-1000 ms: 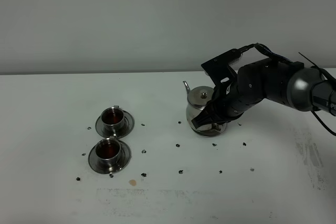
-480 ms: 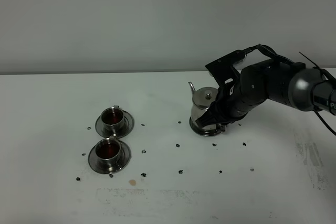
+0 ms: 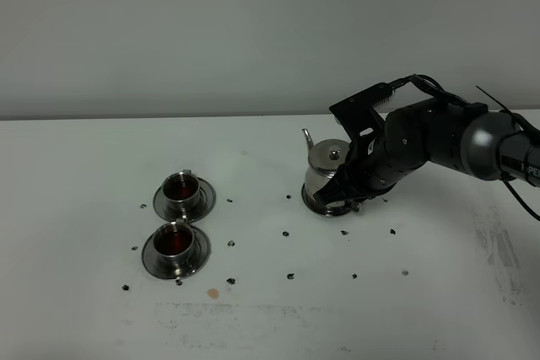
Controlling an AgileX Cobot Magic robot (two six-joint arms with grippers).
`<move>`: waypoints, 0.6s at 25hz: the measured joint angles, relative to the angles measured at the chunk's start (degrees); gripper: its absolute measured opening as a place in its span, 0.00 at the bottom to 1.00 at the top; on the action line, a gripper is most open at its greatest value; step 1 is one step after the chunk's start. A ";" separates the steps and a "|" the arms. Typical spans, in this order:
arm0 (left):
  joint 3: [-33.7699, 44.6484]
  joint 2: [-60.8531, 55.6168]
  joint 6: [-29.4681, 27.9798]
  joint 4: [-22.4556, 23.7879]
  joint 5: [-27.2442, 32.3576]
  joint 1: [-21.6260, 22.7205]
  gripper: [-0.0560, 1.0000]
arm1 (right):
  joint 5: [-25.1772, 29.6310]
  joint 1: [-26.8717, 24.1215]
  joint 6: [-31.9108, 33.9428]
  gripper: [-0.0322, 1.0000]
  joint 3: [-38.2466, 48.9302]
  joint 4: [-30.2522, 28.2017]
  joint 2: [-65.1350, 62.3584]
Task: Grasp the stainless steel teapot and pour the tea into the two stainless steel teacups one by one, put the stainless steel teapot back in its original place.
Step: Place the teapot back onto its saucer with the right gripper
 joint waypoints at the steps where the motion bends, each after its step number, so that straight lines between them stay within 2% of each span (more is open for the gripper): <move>1: 0.00 0.00 0.00 0.00 0.00 0.00 0.49 | 0.00 0.00 0.00 0.22 0.00 0.00 0.00; 10: 0.00 0.00 0.00 0.00 0.00 0.00 0.49 | -0.14 0.00 0.05 0.22 0.00 0.64 0.00; 12: 0.00 0.00 0.00 0.00 0.00 0.00 0.49 | -0.14 0.00 0.05 0.24 0.00 0.84 0.00; 15: 0.00 0.00 0.00 0.00 0.00 0.00 0.49 | -0.14 0.00 0.05 0.33 0.00 1.59 0.00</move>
